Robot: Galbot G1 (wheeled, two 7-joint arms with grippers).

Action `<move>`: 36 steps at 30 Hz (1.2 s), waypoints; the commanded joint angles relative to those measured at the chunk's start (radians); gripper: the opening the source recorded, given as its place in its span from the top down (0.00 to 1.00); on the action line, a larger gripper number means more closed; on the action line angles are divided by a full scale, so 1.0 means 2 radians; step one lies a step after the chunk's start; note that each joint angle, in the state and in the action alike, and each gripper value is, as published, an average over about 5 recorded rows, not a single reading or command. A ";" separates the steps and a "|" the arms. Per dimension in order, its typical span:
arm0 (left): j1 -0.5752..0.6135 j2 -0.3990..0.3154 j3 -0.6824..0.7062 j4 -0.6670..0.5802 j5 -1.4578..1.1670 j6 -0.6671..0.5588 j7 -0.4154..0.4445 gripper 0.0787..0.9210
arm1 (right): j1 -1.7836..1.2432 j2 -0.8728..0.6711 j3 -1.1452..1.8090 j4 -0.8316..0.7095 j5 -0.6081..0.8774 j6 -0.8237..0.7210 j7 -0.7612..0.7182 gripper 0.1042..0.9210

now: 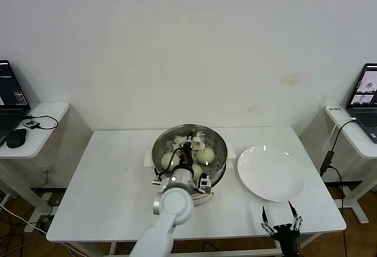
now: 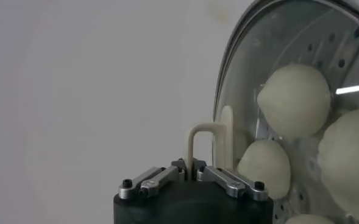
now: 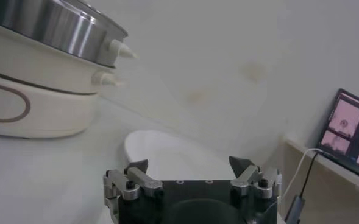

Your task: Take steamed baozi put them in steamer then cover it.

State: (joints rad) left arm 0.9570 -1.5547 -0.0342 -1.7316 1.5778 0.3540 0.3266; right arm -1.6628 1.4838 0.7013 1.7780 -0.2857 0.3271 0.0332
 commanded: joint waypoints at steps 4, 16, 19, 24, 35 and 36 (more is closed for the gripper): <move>0.031 0.030 0.004 -0.081 -0.039 0.000 -0.004 0.68 | 0.001 0.001 -0.002 0.000 0.000 -0.001 0.000 0.12; 0.167 0.091 -0.008 -0.241 -0.141 -0.019 -0.038 0.27 | -0.006 -0.008 -0.003 0.000 0.003 -0.001 -0.001 0.12; 0.231 0.100 -0.032 -0.271 -0.235 -0.046 -0.082 0.18 | -0.010 -0.015 -0.003 -0.001 0.007 0.002 -0.001 0.12; 0.297 0.110 -0.133 -0.271 -0.560 -0.143 -0.178 0.12 | -0.015 -0.022 -0.010 0.006 0.021 0.006 -0.003 0.12; 0.378 0.151 -0.285 -0.216 -0.940 -0.199 -0.256 0.12 | -0.024 -0.024 -0.037 0.036 0.068 -0.003 -0.024 0.12; 0.383 0.149 -0.288 -0.208 -0.944 -0.205 -0.257 0.12 | -0.027 -0.027 -0.037 0.038 0.075 -0.005 -0.026 0.12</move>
State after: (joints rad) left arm 1.5124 -1.3098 -0.3507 -2.1873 0.5578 0.1088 -0.0215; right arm -1.6949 1.4497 0.6552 1.8160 -0.2211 0.3323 0.0049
